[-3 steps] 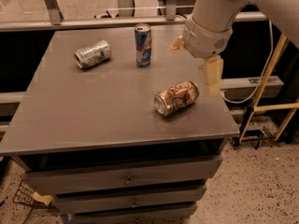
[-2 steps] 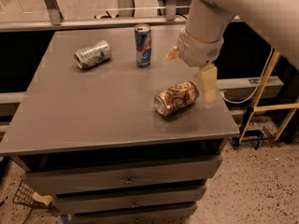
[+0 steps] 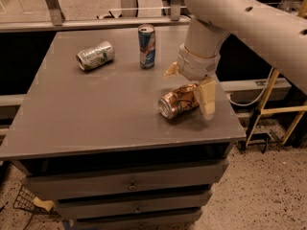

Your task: Place orange can upright

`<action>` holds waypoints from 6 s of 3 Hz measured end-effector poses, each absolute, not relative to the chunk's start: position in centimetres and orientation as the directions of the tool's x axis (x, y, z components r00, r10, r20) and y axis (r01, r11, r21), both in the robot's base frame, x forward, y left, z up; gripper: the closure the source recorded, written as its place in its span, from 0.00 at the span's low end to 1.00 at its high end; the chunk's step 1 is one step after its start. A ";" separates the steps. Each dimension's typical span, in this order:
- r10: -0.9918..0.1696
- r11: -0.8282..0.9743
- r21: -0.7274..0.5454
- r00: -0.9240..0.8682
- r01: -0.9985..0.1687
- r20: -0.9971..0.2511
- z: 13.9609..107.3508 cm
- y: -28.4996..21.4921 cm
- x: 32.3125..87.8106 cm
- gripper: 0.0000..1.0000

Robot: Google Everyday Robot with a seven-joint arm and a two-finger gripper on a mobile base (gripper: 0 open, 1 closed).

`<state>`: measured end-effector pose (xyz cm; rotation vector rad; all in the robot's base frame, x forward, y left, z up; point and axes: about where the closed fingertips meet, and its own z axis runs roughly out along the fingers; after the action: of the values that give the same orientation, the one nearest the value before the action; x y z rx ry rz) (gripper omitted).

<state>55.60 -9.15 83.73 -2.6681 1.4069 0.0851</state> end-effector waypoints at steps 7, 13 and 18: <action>-0.734 -0.656 -0.215 0.678 -0.723 -0.037 86.0 -8.0 56.1 1.00; -0.189 -0.981 -0.098 0.747 -0.165 0.638 92.7 -11.5 63.4 1.00; -0.007 -0.941 -0.229 0.660 0.251 0.751 93.0 -10.1 67.4 1.00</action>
Offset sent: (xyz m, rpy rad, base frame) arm -0.0101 -0.0068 -0.0059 0.0335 0.0495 0.0162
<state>67.43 -10.13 93.03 -2.5653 -0.1944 -1.1632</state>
